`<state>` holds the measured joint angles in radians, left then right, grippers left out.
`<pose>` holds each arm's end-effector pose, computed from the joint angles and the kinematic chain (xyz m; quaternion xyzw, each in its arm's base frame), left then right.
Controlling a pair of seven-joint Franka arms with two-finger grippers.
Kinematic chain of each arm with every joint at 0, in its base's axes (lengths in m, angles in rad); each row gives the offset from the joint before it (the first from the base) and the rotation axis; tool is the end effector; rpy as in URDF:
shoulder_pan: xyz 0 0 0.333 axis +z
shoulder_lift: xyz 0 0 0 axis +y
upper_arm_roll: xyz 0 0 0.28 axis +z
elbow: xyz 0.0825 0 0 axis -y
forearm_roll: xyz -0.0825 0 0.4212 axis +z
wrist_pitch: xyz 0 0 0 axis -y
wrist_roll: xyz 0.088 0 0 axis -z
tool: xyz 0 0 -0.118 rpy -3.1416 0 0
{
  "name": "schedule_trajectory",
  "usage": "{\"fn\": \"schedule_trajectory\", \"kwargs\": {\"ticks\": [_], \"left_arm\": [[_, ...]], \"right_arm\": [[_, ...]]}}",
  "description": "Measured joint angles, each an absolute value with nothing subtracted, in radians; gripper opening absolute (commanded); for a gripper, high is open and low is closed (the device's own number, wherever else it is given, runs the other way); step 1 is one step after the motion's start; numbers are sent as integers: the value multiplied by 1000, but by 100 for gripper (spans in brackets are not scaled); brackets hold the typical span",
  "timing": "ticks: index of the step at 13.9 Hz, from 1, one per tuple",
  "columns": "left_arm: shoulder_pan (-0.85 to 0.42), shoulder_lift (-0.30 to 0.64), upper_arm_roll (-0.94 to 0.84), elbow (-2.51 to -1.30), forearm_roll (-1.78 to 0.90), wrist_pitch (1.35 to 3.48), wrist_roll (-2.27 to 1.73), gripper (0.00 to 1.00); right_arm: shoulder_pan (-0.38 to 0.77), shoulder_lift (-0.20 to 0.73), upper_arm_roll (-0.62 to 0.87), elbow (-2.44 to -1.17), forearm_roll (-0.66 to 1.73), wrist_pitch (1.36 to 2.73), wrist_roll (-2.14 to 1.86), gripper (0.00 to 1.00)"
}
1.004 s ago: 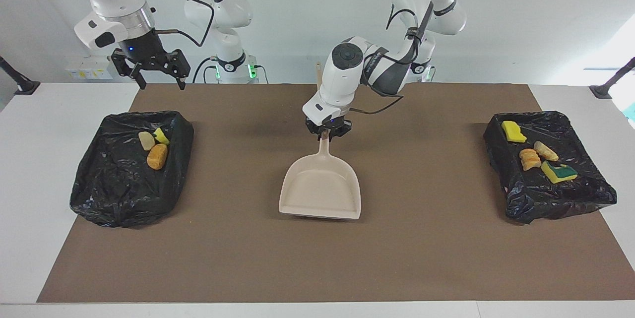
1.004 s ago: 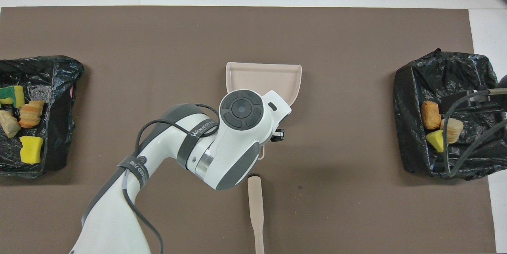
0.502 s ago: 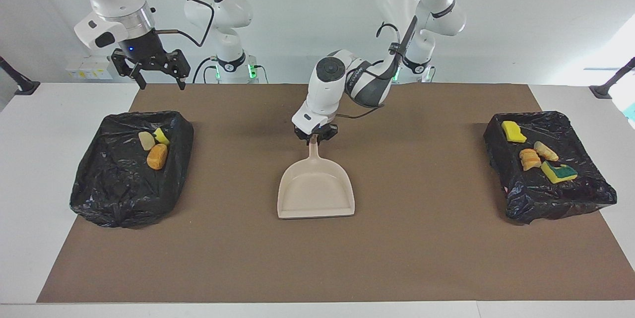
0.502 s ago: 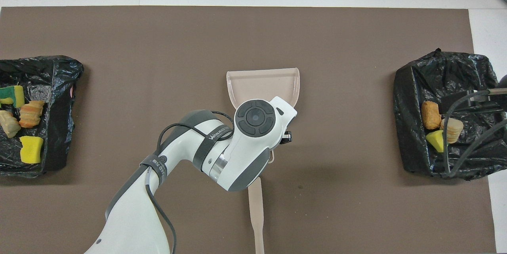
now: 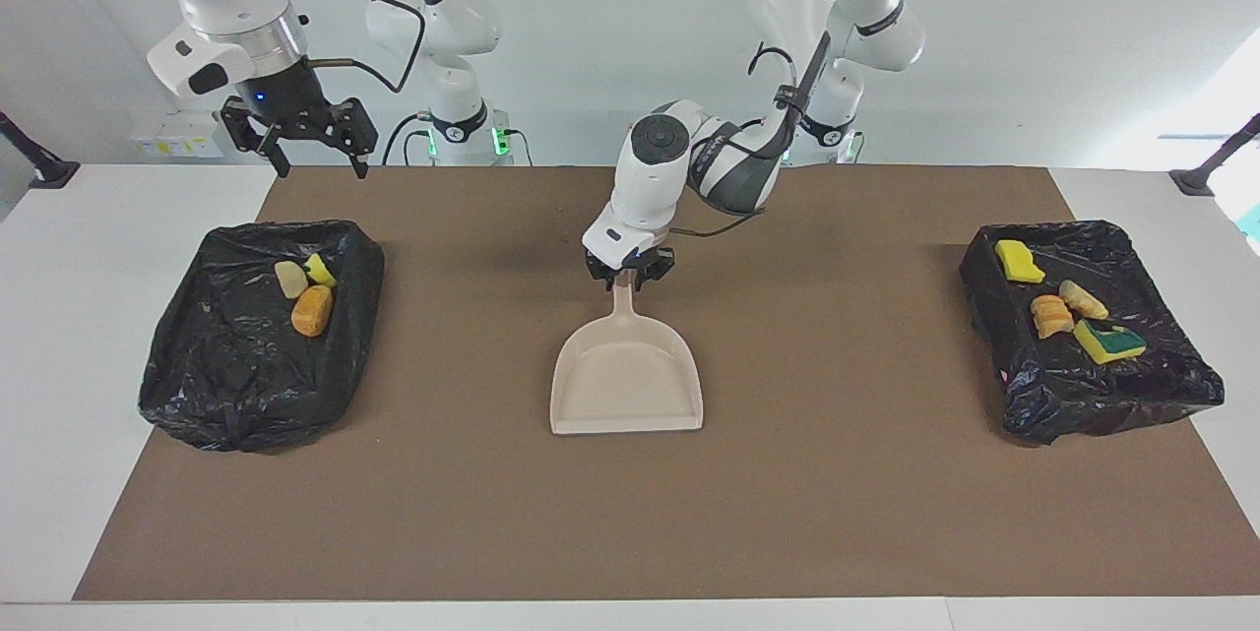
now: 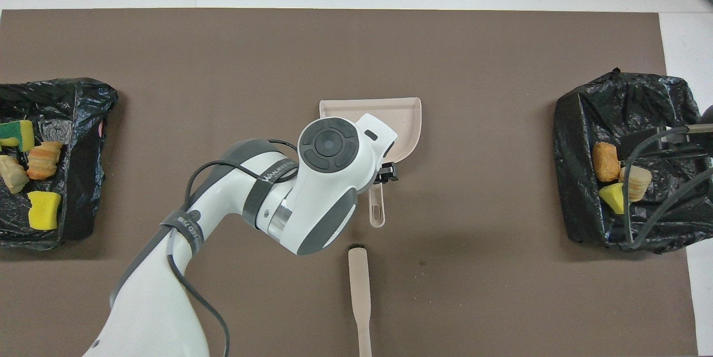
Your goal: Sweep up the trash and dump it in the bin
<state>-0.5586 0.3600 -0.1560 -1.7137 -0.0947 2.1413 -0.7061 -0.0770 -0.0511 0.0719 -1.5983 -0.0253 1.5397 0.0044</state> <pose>0.5150 -0.4449 0.3267 0.9967 0.0258 -0.0174 0.0746 0.5744 -0.0051 0.5906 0.9999 -0.0051 -0.0038 0.0145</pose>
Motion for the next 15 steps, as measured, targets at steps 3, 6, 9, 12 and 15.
{"fn": "schedule_trajectory", "kwargs": {"ticks": [3, 6, 9, 12, 15], "left_arm": [[-469, 294, -151, -1712, -95, 2062, -658, 100], [-370, 241, -149, -1712, -94, 1939, -565, 100], [-271, 170, -147, -1712, -94, 1799, -434, 100], [-170, 79, -146, -1712, -94, 1660, -277, 100], [-72, 6, -144, -1712, -92, 1576, -139, 100]], "right_arm": [[-77, -51, 72, -1598, -25, 1540, 4, 100], [-77, -51, 72, -1598, -25, 1540, 4, 100], [-77, -51, 72, -1598, -25, 1540, 4, 100], [-77, -51, 72, -1598, -25, 1540, 4, 100], [-77, -51, 72, -1598, -25, 1540, 4, 100]]}}
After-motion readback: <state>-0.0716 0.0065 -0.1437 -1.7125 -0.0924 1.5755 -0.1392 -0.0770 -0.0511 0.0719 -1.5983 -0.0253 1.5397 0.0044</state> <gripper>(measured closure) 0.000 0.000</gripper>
